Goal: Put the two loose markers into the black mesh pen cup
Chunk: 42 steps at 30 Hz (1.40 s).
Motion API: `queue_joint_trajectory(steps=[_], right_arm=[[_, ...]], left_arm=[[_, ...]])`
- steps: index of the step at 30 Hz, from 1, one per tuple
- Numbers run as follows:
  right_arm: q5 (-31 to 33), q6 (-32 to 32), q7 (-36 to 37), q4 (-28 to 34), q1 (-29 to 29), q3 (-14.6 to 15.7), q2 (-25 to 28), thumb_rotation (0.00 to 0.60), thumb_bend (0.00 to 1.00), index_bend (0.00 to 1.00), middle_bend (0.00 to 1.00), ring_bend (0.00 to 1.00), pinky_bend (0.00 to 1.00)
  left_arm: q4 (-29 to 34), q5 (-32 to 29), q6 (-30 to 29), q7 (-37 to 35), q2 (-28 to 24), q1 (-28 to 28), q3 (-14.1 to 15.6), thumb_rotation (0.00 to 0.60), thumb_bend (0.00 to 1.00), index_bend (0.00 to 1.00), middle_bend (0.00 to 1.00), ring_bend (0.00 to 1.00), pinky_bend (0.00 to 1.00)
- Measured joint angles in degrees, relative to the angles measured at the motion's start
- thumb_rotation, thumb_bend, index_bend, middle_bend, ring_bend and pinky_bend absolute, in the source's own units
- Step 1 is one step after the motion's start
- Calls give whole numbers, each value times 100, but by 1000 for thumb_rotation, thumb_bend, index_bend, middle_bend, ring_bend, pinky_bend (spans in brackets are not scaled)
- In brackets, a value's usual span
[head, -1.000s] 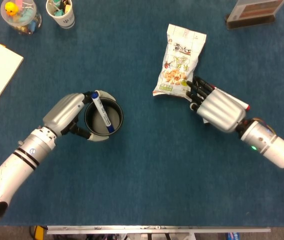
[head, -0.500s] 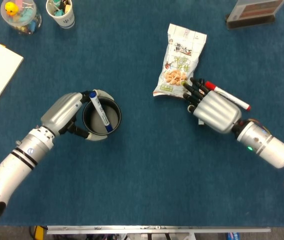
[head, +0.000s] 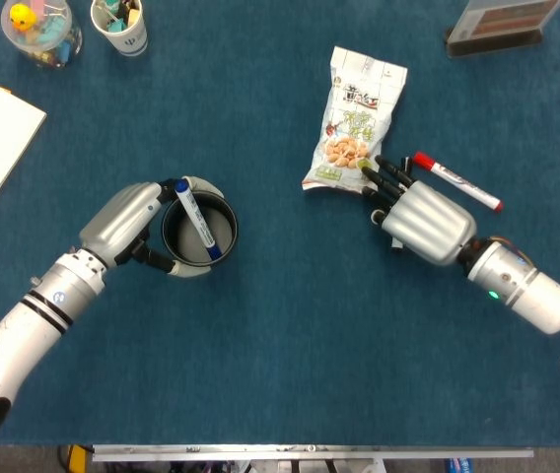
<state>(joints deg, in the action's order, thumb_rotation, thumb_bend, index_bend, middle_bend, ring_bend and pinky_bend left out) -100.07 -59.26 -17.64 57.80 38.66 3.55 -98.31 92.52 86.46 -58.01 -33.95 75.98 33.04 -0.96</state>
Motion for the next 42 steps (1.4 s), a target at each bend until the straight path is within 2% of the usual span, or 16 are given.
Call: queue_joint_trajectory(steps=[6, 10, 16, 24, 29, 32, 36, 42], right_arm=[[186, -205, 182, 258, -81, -147, 98, 600, 287, 637, 272, 51, 32], [364, -335, 336, 657, -133, -310, 279, 600, 298, 645, 277, 51, 32], [737, -440, 793, 1801, -170, -665, 733, 600, 298, 659, 284, 57, 32], [1343, -498, 1735, 3768, -100, -1390, 1410, 600, 298, 659, 285, 58, 32], [1857, -309, 2390, 4726, 55, -1816, 1629, 600, 294, 659, 284, 58, 33], [2172, -96, 2770, 5132, 165, -1972, 1663, 600, 294, 659, 285, 58, 33], [2529, 225, 3142, 5495, 323, -2081, 1636, 600, 293, 659, 285, 58, 33], [2725, 382, 3360, 5668, 475, -2143, 1459, 600, 293, 659, 285, 58, 33]], left_arm=[[-17, -73, 32, -40, -47, -6, -15, 600, 106, 296, 405, 400, 340], [4, -116, 71, -76, -109, 3, -37, 600, 106, 296, 405, 400, 340], [85, -242, 202, -106, -157, 55, -102, 600, 106, 296, 405, 400, 340], [208, -394, 359, 60, -75, 132, -173, 600, 106, 296, 405, 400, 340], [265, -488, 454, 203, 17, 195, -232, 600, 106, 296, 405, 400, 340], [292, -544, 501, 285, 80, 237, -276, 600, 106, 296, 405, 400, 340], [328, -615, 561, 400, 152, 292, -332, 600, 106, 296, 405, 401, 340], [362, -725, 625, 547, 231, 349, -400, 600, 106, 296, 405, 400, 340]])
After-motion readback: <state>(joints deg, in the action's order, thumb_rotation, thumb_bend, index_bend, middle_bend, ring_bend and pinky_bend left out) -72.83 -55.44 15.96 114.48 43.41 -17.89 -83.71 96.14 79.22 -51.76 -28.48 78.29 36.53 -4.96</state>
